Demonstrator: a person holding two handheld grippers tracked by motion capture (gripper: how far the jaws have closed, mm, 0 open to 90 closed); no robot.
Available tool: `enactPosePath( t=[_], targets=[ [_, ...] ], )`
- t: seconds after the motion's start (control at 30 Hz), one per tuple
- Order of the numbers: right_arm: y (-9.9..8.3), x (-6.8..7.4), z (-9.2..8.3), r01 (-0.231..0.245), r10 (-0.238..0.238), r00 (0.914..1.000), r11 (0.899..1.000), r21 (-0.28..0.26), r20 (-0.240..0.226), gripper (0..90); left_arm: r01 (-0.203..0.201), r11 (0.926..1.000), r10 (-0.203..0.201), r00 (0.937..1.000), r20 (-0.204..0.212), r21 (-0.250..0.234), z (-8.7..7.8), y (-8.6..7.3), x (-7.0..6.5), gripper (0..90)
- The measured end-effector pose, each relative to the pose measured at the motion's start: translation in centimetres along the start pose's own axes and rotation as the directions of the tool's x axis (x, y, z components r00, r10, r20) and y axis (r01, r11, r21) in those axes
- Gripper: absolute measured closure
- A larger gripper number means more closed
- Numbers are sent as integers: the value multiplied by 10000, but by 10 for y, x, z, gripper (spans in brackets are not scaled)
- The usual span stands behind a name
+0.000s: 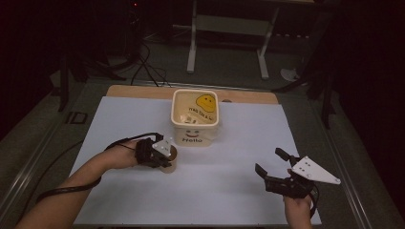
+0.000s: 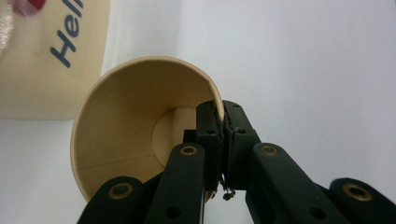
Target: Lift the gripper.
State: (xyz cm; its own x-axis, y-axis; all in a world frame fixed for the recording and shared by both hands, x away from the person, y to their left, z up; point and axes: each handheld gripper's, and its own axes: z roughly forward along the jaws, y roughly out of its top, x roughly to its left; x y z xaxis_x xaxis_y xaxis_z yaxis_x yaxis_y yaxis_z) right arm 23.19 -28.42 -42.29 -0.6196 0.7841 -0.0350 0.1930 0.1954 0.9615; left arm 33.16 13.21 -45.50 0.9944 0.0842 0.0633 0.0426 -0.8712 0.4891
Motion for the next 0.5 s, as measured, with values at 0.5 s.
enactPosePath(
  t=[0.5],
  targets=[
    [0, 0, 1, -22, 22, 10000, 10000, -23, -18, 124, -20, 10000, 20, 9999, 103, -46, -39, 4, -9, 883]
  ],
)
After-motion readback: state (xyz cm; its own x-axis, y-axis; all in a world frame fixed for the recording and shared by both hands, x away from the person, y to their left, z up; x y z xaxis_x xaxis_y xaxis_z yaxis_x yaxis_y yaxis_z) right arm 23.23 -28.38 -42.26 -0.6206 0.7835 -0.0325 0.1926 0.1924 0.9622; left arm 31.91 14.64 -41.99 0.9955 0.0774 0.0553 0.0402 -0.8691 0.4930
